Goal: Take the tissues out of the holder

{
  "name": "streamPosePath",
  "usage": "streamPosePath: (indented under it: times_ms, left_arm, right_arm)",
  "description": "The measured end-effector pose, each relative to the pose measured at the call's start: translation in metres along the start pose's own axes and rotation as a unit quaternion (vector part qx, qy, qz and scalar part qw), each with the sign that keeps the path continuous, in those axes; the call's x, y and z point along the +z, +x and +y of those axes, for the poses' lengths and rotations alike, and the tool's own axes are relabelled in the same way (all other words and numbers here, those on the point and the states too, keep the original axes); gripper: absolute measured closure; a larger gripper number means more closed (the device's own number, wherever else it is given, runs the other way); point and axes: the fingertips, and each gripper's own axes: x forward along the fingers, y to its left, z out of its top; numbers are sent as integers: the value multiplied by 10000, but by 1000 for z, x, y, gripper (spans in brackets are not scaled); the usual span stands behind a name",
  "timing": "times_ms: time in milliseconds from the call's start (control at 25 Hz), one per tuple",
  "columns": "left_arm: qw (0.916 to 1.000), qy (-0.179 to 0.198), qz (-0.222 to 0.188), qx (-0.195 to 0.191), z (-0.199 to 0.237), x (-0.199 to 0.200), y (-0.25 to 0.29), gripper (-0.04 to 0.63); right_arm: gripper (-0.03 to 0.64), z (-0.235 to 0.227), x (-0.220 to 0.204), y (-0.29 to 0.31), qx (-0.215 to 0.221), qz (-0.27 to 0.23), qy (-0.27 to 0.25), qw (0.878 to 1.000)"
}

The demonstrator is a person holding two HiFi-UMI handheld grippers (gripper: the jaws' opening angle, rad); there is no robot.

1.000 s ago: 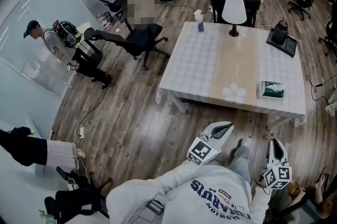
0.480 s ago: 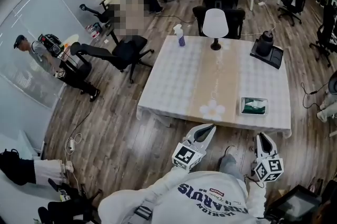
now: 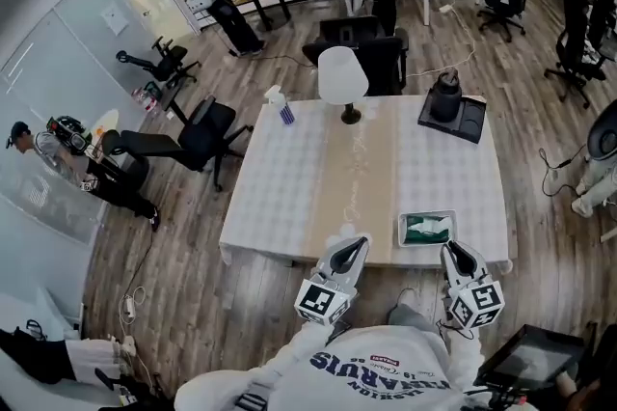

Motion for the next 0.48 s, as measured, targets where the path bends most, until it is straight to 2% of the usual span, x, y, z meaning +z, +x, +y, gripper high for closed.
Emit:
streamPosePath:
  times_ms: [200, 480]
  left_arm:
    - [9999, 19, 20, 160, -1, 7, 51, 591]
    - [9996, -12, 112, 245, -1, 4, 91, 591]
  right_arm:
    - [563, -44, 16, 15, 134, -55, -18, 9999]
    - [604, -73, 34, 47, 463, -184, -208, 9985]
